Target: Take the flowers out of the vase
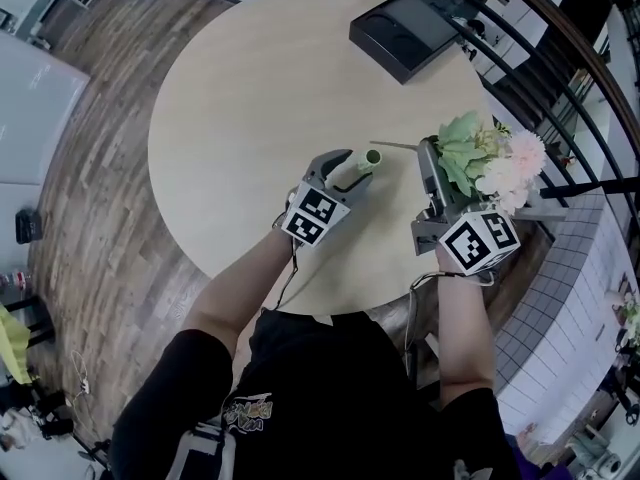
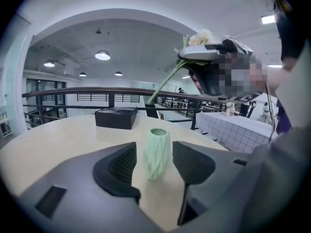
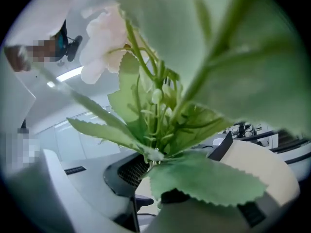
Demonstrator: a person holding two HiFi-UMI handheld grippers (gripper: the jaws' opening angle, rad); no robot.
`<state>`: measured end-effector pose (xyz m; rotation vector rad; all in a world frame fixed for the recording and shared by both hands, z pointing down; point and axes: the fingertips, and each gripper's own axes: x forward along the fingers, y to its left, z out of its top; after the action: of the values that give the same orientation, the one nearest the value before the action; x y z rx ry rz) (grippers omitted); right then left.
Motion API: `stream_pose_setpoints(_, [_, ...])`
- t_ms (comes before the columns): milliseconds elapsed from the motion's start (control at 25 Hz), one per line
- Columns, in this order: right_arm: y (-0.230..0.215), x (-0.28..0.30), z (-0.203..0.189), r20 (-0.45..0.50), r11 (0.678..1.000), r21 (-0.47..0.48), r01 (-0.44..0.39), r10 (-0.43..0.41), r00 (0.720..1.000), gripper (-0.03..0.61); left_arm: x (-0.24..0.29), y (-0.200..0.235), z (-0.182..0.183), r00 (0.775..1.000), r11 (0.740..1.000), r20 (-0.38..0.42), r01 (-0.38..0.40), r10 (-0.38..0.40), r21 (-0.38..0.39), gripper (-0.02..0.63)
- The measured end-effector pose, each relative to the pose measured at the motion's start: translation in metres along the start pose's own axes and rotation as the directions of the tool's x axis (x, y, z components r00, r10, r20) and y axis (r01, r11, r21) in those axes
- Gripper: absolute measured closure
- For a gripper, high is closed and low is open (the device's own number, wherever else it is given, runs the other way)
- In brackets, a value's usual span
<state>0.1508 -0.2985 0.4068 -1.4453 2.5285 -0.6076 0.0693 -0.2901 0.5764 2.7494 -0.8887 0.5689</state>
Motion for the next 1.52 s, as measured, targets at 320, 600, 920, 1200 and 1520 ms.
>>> stream_pose_setpoints(320, [0.001, -0.024, -0.003, -0.015, 0.998, 0.055, -0.042, 0.043, 0.999, 0.498, -0.072, 0.003, 0.032, 0.987, 0.988, 0.06, -0.143, 0.147, -0.063, 0.577])
stream_pose_setpoints(600, [0.018, -0.047, -0.021, -0.054, 0.989, 0.1, -0.112, 0.118, 0.992, 0.497, -0.13, -0.03, 0.049, 0.978, 0.973, 0.069, -0.185, 0.196, -0.137, 0.606])
stream_pose_setpoints(920, [0.048, -0.076, -0.039, -0.06, 0.985, 0.133, -0.108, 0.116, 0.991, 0.497, -0.186, -0.06, 0.037, 0.98, 0.959, 0.046, -0.178, 0.192, -0.219, 0.606])
stream_pose_setpoints(1200, [0.107, -0.103, -0.066, -0.043, 0.988, 0.146, -0.043, 0.05, 0.998, 0.497, -0.239, -0.073, 0.015, 0.994, 0.973, 0.049, -0.084, 0.097, -0.217, 0.606])
stream_pose_setpoints(1520, [0.195, -0.137, -0.115, -0.031, 0.986, 0.167, 0.009, -0.004, 1.0, 0.497, -0.306, -0.097, -0.009, 0.998, 0.99, 0.068, 0.021, -0.012, -0.136, 0.606])
